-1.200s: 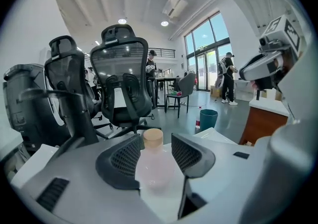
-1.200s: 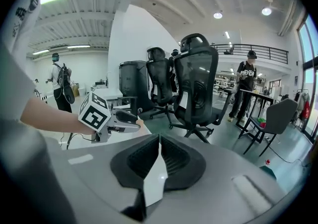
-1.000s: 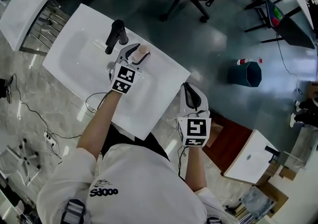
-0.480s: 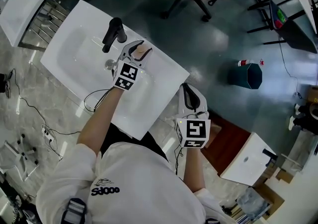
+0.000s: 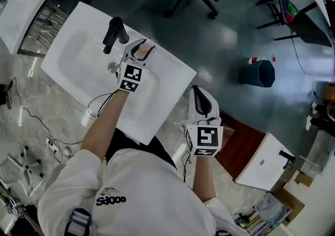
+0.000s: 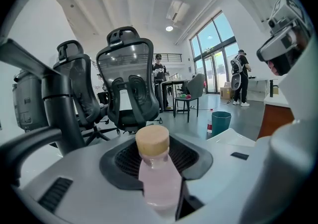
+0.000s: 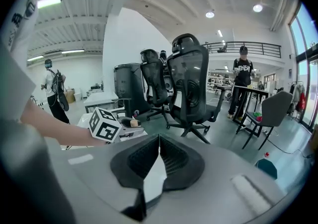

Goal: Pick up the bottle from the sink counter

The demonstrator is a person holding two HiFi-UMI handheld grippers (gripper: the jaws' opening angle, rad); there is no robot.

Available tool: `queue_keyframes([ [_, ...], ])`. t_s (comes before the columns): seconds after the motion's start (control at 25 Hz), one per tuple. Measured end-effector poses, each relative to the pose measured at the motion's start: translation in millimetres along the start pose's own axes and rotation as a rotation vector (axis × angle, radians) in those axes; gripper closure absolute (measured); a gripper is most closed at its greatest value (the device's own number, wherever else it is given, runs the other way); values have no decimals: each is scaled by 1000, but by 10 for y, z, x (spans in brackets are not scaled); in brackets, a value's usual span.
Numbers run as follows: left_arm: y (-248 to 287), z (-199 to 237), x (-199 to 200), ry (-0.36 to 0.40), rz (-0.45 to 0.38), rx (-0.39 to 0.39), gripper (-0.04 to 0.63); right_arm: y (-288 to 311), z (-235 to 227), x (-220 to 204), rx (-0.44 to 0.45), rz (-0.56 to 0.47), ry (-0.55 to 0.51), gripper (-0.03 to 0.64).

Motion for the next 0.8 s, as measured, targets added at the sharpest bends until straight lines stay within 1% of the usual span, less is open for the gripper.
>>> queue_keyframes([
  [0.2,-11,13,12,-7,-13,-3,459,-122,-56,-11,-15,10,40,607],
  [0.36,-12,37,29,-24,-29,5,471,-206,-112,-2,-28,2,29,607],
  [0.68,-56,43,1,-61,-18,8,477,-293,-96,14,-48,-7,37,607],
  [0.8,-114,28,-17,-68,-14,-3,479,-348,-96,9,-62,-7,45,607],
])
Point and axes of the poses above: the fingertips, and each gripper's own axes: y forward along the fingers, z to its left, x out of its top, the point moved 2 cm from there along -y, backward along the fingers, and after that the axes turned 3 degrees about -x, right-handed, at the moved point
